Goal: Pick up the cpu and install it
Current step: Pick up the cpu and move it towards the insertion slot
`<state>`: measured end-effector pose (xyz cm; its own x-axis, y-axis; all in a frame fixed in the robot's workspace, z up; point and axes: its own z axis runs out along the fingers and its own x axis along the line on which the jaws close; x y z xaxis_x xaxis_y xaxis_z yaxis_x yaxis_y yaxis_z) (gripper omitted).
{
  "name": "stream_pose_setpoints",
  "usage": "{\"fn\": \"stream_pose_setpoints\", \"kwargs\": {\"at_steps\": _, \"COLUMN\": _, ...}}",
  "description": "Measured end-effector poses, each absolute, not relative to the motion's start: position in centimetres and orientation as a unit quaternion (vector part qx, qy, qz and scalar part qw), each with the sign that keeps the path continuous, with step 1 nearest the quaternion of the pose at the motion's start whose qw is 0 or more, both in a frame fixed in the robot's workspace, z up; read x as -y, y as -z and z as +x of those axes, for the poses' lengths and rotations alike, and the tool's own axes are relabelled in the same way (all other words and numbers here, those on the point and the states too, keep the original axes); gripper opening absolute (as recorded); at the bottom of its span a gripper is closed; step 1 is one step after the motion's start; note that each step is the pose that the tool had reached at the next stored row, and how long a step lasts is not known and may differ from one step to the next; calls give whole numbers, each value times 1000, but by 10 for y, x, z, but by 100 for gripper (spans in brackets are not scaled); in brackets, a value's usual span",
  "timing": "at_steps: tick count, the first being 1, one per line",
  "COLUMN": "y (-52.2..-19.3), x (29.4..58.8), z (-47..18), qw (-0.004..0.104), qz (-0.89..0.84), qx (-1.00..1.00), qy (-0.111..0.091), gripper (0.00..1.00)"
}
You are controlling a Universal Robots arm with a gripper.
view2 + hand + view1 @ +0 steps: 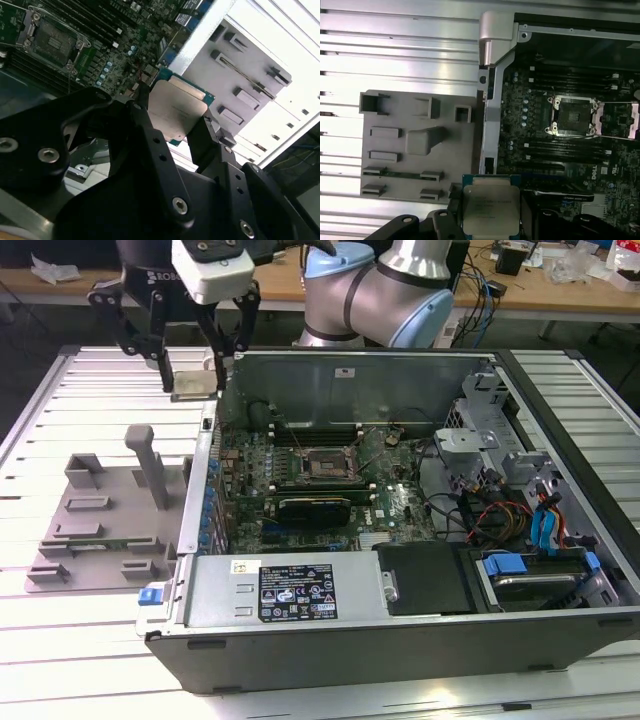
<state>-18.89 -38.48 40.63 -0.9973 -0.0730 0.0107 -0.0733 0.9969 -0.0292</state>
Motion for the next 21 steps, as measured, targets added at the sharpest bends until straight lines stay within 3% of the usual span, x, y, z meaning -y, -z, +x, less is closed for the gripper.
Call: {"fn": "stream_pose_setpoints", "kwargs": {"at_steps": 21, "y": -406, "x": 385, "z": -122, "qw": 5, "qz": 37, "qx": 999, "qy": -15, "gripper": 55}}
